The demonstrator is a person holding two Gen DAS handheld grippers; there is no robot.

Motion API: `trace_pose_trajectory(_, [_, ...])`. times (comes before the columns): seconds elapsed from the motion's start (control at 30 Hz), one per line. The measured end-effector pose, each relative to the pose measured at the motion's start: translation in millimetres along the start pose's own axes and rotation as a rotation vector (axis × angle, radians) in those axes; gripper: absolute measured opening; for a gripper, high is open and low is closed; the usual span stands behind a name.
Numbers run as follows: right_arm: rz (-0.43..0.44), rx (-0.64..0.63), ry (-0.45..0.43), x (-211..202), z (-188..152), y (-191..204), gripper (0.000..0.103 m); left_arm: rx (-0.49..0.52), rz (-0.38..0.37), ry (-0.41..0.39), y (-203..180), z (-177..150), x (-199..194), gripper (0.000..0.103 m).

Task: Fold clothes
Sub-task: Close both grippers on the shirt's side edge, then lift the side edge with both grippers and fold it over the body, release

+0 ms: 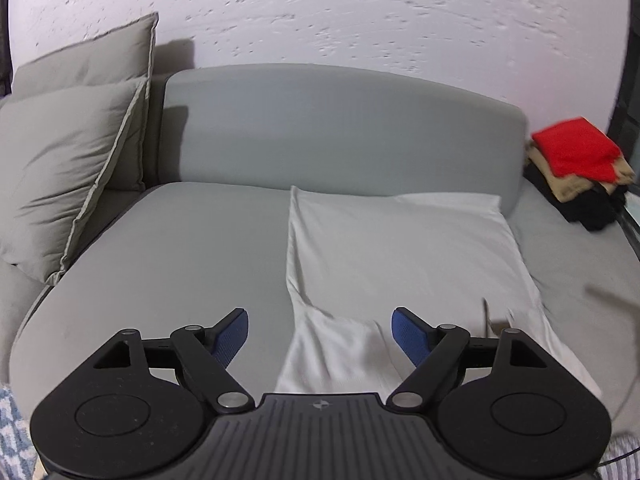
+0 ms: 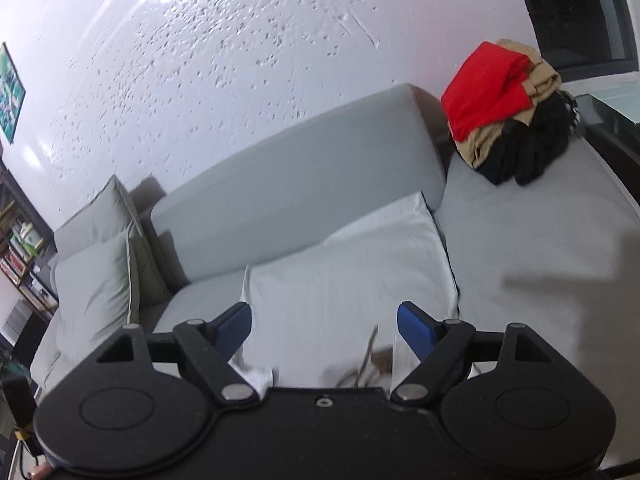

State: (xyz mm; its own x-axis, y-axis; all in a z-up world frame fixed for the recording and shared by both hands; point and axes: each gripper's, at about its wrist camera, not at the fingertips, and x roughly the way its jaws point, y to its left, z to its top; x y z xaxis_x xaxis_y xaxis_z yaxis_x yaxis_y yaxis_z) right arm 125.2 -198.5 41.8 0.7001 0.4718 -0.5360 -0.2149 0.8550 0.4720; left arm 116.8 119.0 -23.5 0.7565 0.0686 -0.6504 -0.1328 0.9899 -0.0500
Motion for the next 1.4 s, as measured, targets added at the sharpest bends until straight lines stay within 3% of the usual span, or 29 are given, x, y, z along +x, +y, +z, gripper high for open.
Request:
trace_pose_trajectory(0.07, [0.005,0.004,0.0,20,12,-4,0.08,-0.034,-0.01,0.006,11,12,22,0.073])
trace_pose_trajectory(0.13, [0.016,0.006,0.006,42,24,-9,0.066,-0.062,-0.018,0.012,20,24,46,0.069])
trace_pose_trajectory(0.17, [0.022,0.012,0.012,55,29,-13,0.053,-0.068,-0.017,0.017,23,30,59,0.061])
trace_pose_trajectory(0.2, [0.019,0.017,0.015,70,35,-17,0.051,-0.069,-0.014,0.022,26,36,72,0.059])
trace_pose_trajectory(0.47, [-0.092,0.0,0.036,212,88,-69,0.05,-0.058,0.079,0.054,49,80,194,0.065])
trace_pose_trajectory(0.63, [-0.178,0.052,0.12,302,107,-114,0.05,-0.117,0.06,0.101,64,93,263,0.067])
trace_pose_trajectory(0.8, [-0.206,0.03,0.13,350,111,-138,0.054,-0.164,0.036,0.126,74,108,320,0.072])
trace_pose_trajectory(0.93, [-0.206,0.019,0.136,374,113,-151,0.051,-0.129,0.024,0.124,72,124,350,0.07])
trace_pose_trajectory(1.07, [-0.192,-0.033,0.144,390,112,-151,0.037,-0.055,0.04,0.101,58,131,355,0.058])
trace_pose_trajectory(1.17, [-0.216,-0.068,0.154,401,108,-146,0.036,0.003,0.054,0.082,46,135,357,0.045])
trace_pose_trajectory(1.23, [-0.243,-0.069,0.147,404,106,-142,0.036,0.041,0.064,0.069,39,137,358,0.01])
trace_pose_trajectory(1.27, [-0.255,-0.069,0.146,404,105,-140,0.034,0.06,0.068,0.062,35,139,359,0.002])
trace_pose_trajectory(1.33, [-0.269,-0.112,0.13,397,101,-133,0.004,0.098,0.078,0.05,28,141,360,0.002])
trace_pose_trajectory(1.4, [-0.268,-0.155,0.103,384,97,-125,0.005,0.1,0.081,0.015,25,141,342,0.002])
